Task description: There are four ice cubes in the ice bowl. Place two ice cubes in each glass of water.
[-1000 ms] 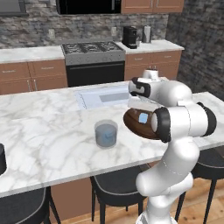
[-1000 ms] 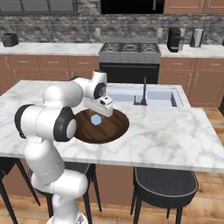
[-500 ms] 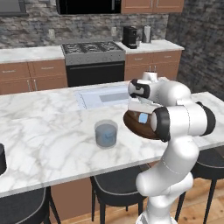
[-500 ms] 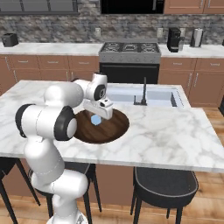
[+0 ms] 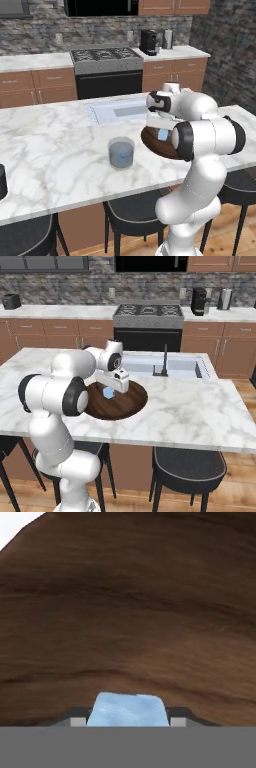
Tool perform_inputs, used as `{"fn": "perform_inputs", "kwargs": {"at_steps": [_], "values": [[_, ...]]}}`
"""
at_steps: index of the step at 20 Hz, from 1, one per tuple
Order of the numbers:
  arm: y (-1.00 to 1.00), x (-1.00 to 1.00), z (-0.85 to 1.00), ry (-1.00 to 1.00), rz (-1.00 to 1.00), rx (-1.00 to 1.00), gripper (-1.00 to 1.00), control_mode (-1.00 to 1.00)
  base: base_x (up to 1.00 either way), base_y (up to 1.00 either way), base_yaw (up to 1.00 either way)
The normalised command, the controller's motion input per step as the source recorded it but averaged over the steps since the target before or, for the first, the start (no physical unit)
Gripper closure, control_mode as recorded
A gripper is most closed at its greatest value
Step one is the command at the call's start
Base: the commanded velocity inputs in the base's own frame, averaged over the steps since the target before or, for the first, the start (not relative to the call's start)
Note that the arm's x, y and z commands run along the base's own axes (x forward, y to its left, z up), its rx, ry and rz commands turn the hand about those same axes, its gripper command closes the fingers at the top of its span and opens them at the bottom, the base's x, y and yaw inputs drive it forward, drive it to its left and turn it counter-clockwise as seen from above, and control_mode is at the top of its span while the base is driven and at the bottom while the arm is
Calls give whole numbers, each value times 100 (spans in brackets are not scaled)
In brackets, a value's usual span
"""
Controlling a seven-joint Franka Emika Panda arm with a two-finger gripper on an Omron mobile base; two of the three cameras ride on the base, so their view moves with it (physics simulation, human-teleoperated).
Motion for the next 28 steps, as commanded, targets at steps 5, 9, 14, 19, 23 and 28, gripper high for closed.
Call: {"fn": "perform_inputs", "kwargs": {"at_steps": [5, 9, 14, 19, 23, 28], "values": [[0, -34, 51, -17, 0, 0, 100, -100, 0, 0, 0], [0, -67, 95, -26, 0, 0, 100, -100, 0, 0, 0], [23, -79, 95, -21, 0, -1, 100, -100, 0, 0, 0], [29, -28, 40, -5, 0, -2, 100, 100, -53, 52, 6], [0, 0, 0, 0, 0, 0, 100, 100, -93, 99, 15], [0, 0, 0, 0, 0, 0, 100, 100, -32, 100, 10]]}}
